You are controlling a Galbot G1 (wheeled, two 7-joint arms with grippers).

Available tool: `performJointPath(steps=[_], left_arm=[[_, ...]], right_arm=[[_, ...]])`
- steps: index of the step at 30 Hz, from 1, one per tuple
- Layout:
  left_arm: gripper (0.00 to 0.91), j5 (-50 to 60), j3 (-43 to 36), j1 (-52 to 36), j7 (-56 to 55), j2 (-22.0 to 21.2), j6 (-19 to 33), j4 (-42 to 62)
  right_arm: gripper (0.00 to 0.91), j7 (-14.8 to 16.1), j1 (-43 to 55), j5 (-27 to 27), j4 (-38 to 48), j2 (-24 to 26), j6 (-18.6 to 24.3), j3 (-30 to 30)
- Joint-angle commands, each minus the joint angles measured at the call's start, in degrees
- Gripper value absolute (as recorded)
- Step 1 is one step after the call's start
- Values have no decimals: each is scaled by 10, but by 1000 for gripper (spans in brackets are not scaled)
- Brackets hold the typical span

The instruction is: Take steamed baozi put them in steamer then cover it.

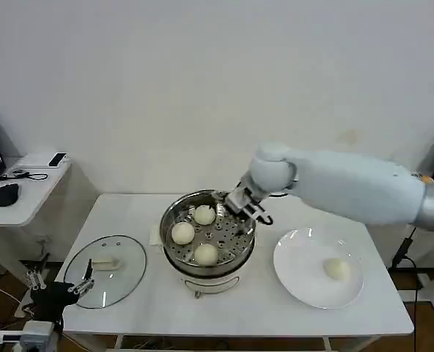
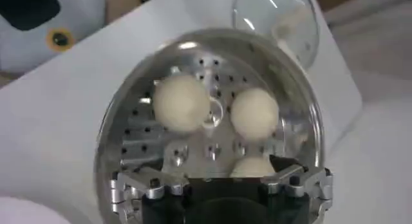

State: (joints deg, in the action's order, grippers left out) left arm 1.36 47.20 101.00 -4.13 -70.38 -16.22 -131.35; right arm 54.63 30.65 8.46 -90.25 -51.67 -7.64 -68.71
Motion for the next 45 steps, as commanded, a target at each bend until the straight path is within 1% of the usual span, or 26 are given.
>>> performJointPath(steps=[1,3,7,9,12,13,14,15,16,18,19,20,21,25,31,36,45], left_arm=[[907,0,-17,-14,0,5,-1,1],[907,3,-26,-17,0,6,-2,0],[907,7,-39,-18,0,9,-2,-1],[907,8,-44,-18,0,10,-2,-2],[907,9,-51,-18,0,11,-1,-4],[907,11,-53,-18,0,10,-1,-4],[907,11,-55,-18,1,10,-1,-3],[907,11,-57,-18,1,9,-1,-3],[907,12,-58,-18,0,8,-2,-2],[907,16,-61,-17,0,8,-2,-2],[907,19,-63,-15,0,8,-2,-3],[907,20,-65,-14,0,9,-2,-4],[907,22,-65,-13,0,8,-2,-5],[907,28,-68,-6,0,5,-2,-7],[907,31,-63,7,-1,2,-2,-13],[907,30,-50,15,0,3,-2,-15],[907,28,-45,17,0,0,-2,-12]], right_arm=[[907,-7,0,7,-53,205,-75,11],[907,-4,-19,-11,-57,244,-79,11],[907,1,-49,-54,-52,291,-71,3],[907,1,-84,-74,-46,317,-65,16],[907,-3,-153,-87,-36,343,-57,76],[907,-5,-202,-98,-34,357,-58,112],[907,-5,-207,-101,-33,358,-57,116],[907,-6,-269,-118,-31,367,-52,171],[907,-7,-309,-124,-29,370,-50,189],[907,-9,-361,-130,-27,374,-51,240],[907,-9,-396,-137,-24,372,-50,265],[907,-10,-406,-138,-22,372,-49,270],[907,-10,-432,-144,-17,367,-48,299],[907,-10,-458,-148,10,338,-52,321],[907,-9,-459,-163,64,295,-47,324],[907,-5,-460,-168,86,268,-51,326],[907,-7,-458,-180,120,240,-49,318]])
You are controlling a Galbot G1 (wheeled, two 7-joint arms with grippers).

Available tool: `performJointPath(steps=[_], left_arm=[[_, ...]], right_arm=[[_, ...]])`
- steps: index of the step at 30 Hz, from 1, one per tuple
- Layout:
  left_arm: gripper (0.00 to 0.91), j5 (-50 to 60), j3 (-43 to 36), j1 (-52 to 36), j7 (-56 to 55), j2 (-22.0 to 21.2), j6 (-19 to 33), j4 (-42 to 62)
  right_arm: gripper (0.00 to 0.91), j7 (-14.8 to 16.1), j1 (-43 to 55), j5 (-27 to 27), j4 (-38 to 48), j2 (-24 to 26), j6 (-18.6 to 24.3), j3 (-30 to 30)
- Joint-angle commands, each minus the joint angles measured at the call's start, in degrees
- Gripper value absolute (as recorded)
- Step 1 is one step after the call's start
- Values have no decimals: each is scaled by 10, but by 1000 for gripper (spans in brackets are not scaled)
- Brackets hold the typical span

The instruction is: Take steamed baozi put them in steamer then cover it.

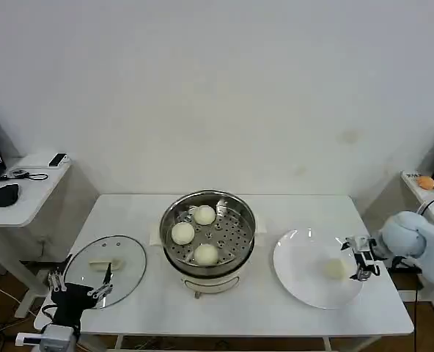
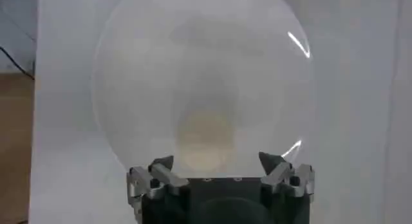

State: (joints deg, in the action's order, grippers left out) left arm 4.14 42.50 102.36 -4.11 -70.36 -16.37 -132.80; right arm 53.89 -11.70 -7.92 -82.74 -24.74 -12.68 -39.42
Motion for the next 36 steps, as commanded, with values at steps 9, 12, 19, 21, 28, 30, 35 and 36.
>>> performJointPath(steps=[9,12,19,21,28,30,35,36], left_arm=[[907,0,3,1,0,-1,-1,7],[907,0,4,1,0,-1,-1,7],[907,0,3,1,0,-2,0,6],[907,0,3,1,0,-3,0,6],[907,0,3,4,0,-3,0,3],[907,0,3,5,-1,-3,0,2],[907,0,2,6,-1,-4,0,0],[907,0,3,6,-1,-4,0,0]], right_arm=[[836,-1,-40,-18,59,-44,-2,24],[786,-1,-37,-17,58,-45,-5,24],[725,-2,-31,-14,57,-46,-13,24],[705,-1,-31,-14,56,-46,-14,24],[645,5,-27,-12,51,-43,-18,20],[635,11,-18,-8,45,-37,-19,16],[615,25,17,5,26,-22,-21,-2],[615,26,26,8,23,-20,-23,-5]])
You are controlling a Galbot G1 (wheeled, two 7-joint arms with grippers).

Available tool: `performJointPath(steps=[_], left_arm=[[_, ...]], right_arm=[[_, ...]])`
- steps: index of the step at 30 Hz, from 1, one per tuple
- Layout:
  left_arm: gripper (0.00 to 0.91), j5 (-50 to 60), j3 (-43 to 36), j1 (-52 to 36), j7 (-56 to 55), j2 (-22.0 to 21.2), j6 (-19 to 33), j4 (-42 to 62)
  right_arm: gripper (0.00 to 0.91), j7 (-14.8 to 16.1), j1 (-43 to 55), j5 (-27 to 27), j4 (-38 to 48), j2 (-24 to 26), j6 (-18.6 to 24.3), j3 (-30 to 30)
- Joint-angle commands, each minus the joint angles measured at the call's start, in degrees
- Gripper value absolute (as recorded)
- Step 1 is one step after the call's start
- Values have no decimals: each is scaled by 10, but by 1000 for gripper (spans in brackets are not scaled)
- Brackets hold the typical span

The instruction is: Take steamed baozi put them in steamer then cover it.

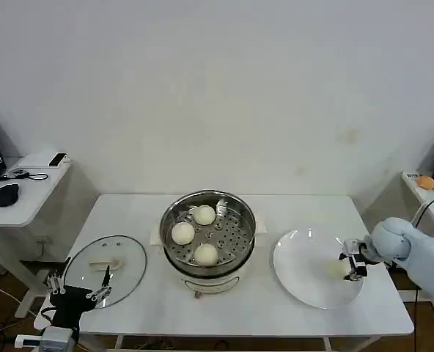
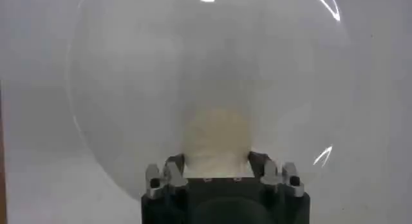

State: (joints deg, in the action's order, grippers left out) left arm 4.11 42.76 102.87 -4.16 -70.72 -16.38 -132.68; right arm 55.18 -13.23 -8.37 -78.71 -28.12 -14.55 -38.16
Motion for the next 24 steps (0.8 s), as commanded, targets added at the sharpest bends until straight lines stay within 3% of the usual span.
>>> performJointPath(steps=[1,14,20,24], left_arm=[[907,0,0,1,0,-1,0,-2],[907,-2,-1,-2,-1,4,1,-4],[907,-2,-2,0,-1,5,0,-11],[907,-2,-1,0,-1,6,1,-11]], right_arm=[[615,14,54,19,-24,17,-5,-24],[625,7,312,140,-140,30,-49,-162],[625,-13,435,216,-152,-15,-96,-232],[625,-31,495,274,-151,-75,-130,-278]])
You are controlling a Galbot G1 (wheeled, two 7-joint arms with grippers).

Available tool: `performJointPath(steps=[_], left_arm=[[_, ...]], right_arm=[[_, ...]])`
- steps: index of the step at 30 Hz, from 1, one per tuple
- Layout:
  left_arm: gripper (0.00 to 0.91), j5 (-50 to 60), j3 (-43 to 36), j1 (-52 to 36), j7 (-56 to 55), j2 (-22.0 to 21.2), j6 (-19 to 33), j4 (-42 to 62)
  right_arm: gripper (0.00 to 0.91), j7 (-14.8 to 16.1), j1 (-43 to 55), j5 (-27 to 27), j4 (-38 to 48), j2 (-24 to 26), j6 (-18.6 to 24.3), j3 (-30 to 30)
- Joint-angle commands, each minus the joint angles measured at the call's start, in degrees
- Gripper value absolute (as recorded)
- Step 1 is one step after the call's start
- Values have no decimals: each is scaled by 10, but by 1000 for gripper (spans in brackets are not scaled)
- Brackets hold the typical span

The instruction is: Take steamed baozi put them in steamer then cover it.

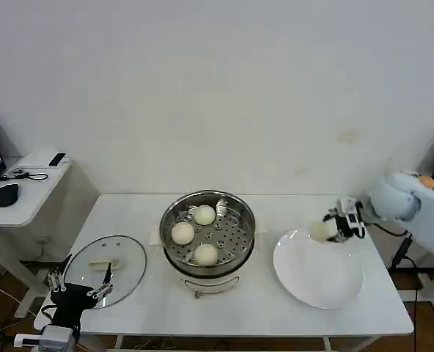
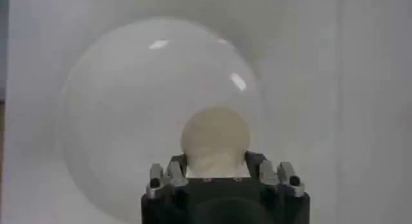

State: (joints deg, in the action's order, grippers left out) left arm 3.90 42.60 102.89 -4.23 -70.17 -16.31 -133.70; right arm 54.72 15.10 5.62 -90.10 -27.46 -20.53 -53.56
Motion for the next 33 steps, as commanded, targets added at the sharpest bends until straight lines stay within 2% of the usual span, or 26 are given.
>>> performJointPath(steps=[1,2,4,6,10,16,20,25,33], left_arm=[[907,0,1,0,0,0,0,0],[907,-1,0,0,0,0,0,0],[907,0,-2,0,-1,0,1,3],[907,1,-4,-2,-1,-2,1,3],[907,1,-1,2,-1,-1,0,-5],[907,2,4,5,-1,-4,1,-10],[907,1,10,4,-1,-6,1,-7],[907,1,14,4,-1,-7,3,-5],[907,0,15,-4,-2,-7,6,8]], right_arm=[[625,-39,228,155,-37,-105,-86,-144],[625,-41,229,159,-38,-105,-87,-148],[625,-63,237,190,-33,-161,-109,-167],[625,-73,236,210,-26,-189,-117,-172],[625,-124,215,261,1,-247,-145,-172],[635,-172,170,308,47,-336,-187,-160],[635,-195,138,330,76,-374,-211,-152],[635,-191,114,305,107,-394,-212,-163],[635,-184,97,277,111,-375,-212,-174]])
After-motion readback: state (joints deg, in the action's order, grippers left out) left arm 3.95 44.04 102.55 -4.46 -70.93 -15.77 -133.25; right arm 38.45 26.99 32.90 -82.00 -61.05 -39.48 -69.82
